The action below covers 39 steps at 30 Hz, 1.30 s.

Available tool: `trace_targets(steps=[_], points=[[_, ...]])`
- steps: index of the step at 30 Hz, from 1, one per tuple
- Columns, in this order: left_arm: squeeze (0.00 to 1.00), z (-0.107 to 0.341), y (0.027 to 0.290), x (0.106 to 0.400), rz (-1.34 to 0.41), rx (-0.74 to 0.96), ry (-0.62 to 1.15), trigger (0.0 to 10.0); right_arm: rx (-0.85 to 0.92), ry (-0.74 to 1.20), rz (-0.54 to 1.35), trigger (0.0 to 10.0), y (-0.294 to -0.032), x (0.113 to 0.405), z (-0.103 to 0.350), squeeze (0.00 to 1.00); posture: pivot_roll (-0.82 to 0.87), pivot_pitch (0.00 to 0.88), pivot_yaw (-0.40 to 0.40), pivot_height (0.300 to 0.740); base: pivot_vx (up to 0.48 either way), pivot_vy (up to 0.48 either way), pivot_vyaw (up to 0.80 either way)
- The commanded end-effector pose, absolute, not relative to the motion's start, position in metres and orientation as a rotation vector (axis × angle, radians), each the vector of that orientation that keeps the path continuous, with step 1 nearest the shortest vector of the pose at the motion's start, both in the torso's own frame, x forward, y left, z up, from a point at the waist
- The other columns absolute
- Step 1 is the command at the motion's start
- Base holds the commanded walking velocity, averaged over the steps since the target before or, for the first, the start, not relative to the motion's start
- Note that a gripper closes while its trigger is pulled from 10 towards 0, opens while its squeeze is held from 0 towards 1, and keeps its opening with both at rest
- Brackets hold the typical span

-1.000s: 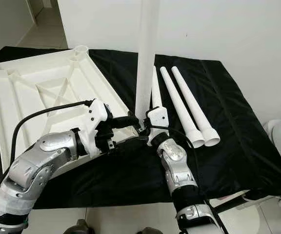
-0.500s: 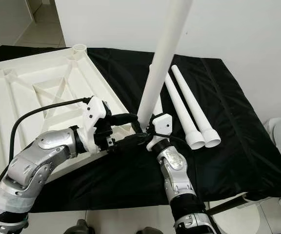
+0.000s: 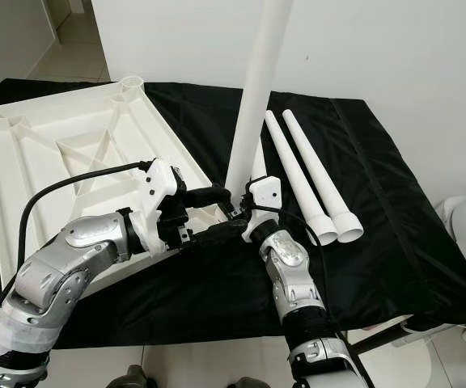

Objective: Building children table

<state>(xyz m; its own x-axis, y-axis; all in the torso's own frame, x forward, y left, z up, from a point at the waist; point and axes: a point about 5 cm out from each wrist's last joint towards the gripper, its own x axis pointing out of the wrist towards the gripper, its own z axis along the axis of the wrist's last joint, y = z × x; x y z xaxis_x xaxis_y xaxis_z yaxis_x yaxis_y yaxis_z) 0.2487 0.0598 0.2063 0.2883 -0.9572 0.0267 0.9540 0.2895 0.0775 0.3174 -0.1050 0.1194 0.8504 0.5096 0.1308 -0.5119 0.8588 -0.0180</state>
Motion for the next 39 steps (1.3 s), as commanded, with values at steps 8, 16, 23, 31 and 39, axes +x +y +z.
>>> trace_targets(steps=[8, 16, 23, 31, 39], points=[[0.00, 0.206, 0.060, 0.251, -1.245, 0.055, -0.061, 10.0, -0.001, 0.070, 0.581, 10.0, -0.102, 0.313, 0.088, 0.00, 0.11, 0.025, -0.050, 0.740, 0.000, 0.000, 0.00], [0.00, 0.206, 0.060, 0.251, -1.244, 0.057, -0.064, 10.0, 0.035, 0.058, 0.503, 10.0, -0.103, 0.312, 0.087, 0.00, 0.10, 0.026, -0.052, 0.740, 0.000, 0.000, 0.00], [0.00, 0.206, 0.059, 0.250, -1.244, 0.053, -0.065, 10.0, 0.035, 0.008, 0.322, 10.0, -0.103, 0.311, 0.090, 0.00, 0.10, 0.028, -0.056, 0.740, 0.000, 0.000, 0.00], [0.00, 0.206, 0.056, 0.250, -1.247, 0.046, -0.070, 10.0, 0.096, -0.021, 0.065, 10.0, -0.085, 0.312, 0.096, 0.00, 0.10, 0.022, -0.063, 0.740, 0.000, 0.000, 0.00], [0.00, 0.206, 0.055, 0.250, -1.245, 0.041, -0.074, 10.0, 0.192, -0.013, 0.055, 10.0, -0.067, 0.313, 0.102, 0.00, 0.11, 0.016, -0.075, 0.740, 0.000, 0.000, 0.00]])
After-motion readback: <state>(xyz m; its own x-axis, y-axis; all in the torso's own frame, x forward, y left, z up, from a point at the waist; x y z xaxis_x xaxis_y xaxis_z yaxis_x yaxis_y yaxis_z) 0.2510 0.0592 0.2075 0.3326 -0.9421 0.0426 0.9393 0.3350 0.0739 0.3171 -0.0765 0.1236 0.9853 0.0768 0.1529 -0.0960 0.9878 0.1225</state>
